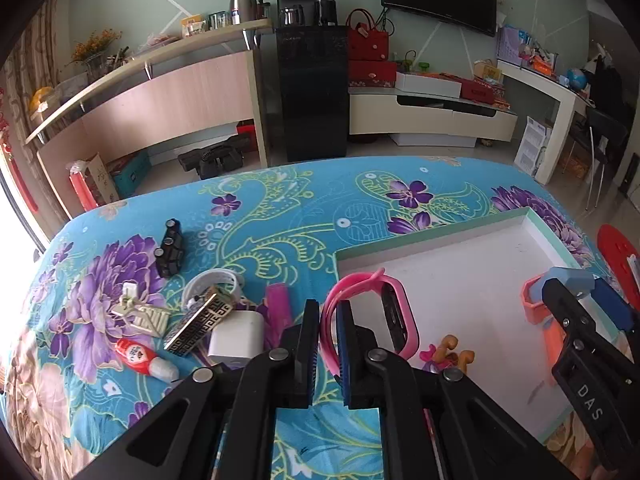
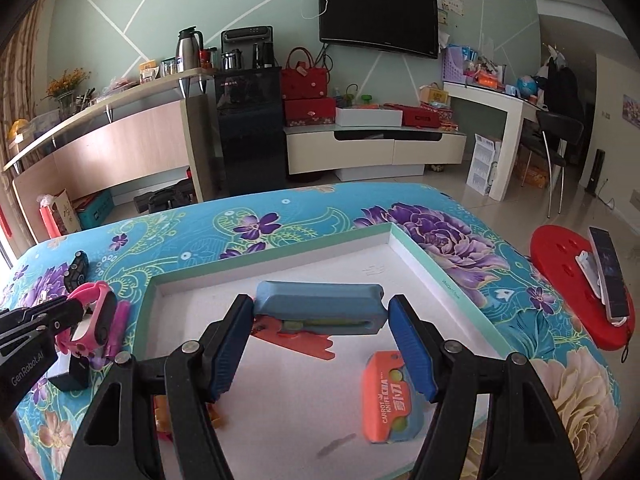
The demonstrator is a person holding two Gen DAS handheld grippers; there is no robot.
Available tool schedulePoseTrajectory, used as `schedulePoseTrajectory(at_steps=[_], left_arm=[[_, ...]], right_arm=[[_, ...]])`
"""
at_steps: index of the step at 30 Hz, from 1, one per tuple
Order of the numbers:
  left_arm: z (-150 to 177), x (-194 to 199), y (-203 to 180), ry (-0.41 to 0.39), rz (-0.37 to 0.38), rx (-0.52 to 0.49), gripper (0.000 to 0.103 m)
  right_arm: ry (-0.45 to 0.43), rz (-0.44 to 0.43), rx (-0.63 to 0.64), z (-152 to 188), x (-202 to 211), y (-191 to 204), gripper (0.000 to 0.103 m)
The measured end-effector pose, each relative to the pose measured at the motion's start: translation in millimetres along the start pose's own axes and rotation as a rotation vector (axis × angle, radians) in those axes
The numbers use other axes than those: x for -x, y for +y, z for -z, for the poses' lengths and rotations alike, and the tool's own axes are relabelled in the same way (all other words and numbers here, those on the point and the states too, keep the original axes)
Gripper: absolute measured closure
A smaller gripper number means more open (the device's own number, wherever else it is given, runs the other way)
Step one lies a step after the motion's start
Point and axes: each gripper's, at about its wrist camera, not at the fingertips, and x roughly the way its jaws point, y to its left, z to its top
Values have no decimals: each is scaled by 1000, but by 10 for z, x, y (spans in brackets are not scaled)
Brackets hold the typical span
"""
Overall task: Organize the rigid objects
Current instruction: 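Lower the watch band and knife into the tray and open both tools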
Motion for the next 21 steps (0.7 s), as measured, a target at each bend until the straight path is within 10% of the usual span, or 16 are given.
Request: schedulePoseTrajectory(at_steps=[17,21], left_arm=[[-37,-456,-474,87,-15,-75,88],[-40,-383,-449,81,-23,-66,68]], right_arm=[[75,30,-20,133,-206,-132,32],[86,18,-45,128,-200,-178,32]])
